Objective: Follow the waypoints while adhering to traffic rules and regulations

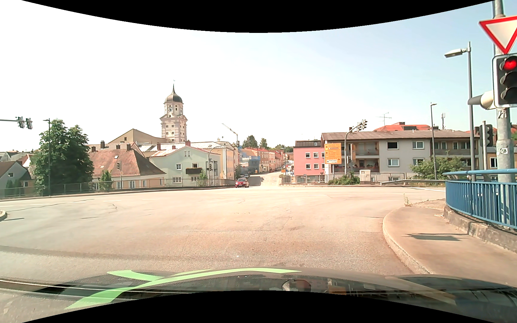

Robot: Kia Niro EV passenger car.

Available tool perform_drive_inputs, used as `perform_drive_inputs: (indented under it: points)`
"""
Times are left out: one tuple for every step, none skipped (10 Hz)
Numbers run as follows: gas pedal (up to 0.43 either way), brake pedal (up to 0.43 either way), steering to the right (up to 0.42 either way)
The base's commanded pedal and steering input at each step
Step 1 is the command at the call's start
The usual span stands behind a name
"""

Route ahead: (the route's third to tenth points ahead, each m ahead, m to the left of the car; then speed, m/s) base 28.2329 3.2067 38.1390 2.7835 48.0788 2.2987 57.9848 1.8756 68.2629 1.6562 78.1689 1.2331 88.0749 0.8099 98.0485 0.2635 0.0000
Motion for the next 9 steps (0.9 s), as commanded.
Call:
perform_drive_inputs:
  points:
    - [0.000,0.274,-0.008]
    - [0.000,0.268,-0.008]
    - [0.000,0.268,-0.008]
    - [0.000,0.268,-0.008]
    - [0.000,0.274,-0.008]
    - [0.000,0.274,-0.008]
    - [0.000,0.274,-0.008]
    - [0.000,0.274,-0.008]
    - [0.000,0.274,-0.008]
